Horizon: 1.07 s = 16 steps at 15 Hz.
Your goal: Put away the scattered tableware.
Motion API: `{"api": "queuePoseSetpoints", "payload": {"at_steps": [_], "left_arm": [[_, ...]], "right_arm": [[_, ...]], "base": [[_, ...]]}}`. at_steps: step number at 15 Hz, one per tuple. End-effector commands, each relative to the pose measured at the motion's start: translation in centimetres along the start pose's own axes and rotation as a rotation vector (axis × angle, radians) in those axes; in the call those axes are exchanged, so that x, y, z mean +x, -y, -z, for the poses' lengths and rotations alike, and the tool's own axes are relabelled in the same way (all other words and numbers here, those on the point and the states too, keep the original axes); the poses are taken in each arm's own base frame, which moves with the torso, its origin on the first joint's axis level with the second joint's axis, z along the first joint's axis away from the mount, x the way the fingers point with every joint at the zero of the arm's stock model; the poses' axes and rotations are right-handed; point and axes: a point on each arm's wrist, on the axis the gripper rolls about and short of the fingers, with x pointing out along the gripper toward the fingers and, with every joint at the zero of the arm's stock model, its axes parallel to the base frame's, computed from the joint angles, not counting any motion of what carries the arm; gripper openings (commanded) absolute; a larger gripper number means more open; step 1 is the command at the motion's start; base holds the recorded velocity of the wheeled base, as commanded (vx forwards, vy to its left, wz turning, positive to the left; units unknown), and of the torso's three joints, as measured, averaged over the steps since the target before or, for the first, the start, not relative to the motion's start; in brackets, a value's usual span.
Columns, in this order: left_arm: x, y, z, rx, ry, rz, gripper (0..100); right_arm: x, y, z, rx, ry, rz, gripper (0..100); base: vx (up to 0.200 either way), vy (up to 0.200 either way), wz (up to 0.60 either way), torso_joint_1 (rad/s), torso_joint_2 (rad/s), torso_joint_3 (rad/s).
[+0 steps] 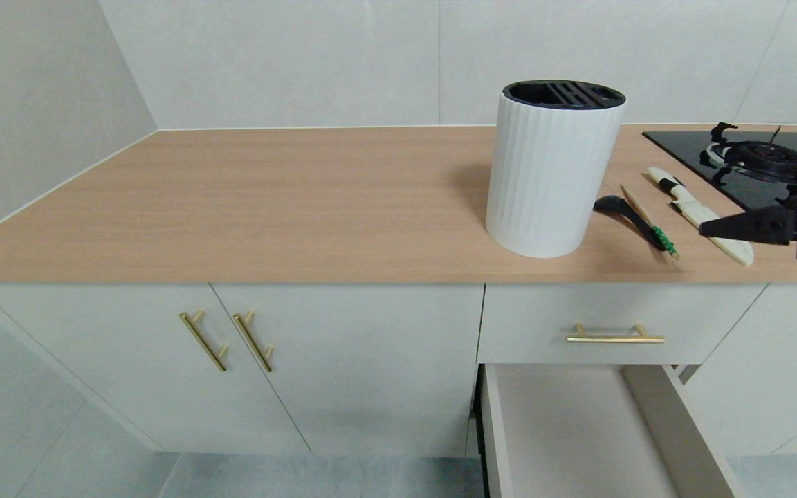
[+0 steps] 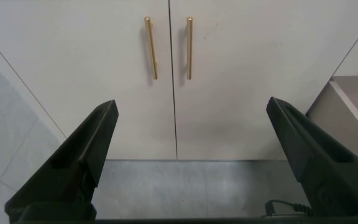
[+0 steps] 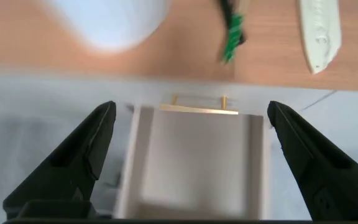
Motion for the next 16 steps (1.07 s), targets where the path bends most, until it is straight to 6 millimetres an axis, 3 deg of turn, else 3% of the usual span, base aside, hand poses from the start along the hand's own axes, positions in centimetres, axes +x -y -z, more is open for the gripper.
{"api": "queuePoseSetpoints", "payload": {"at_steps": [1,3,5,16], "left_arm": [[0.0,0.0,0.0,0.000,-0.001,0.000,100],[0.0,0.0,0.0,0.000,0.001,0.000,100],[0.0,0.0,0.0,0.000,-0.001,0.000,100],[0.0,0.0,0.0,0.000,-0.001,0.000,100]], "right_arm": [[7.1,-0.7,-0.5,0.078,-0.124,0.160,100],[10.0,-0.8,0.1,0.069,-0.130,0.271,100],[11.7,-1.1,0.3,0.115,-0.079,0.271,100],[13.2,-0.6,0.8,0.115,-0.081,0.302,100]], "base": [[0.000,0.000,0.00,0.000,0.00,0.000],[0.000,0.000,0.00,0.000,0.00,0.000],[0.000,0.000,0.00,0.000,0.00,0.000],[0.000,0.000,0.00,0.000,0.00,0.000]]}}
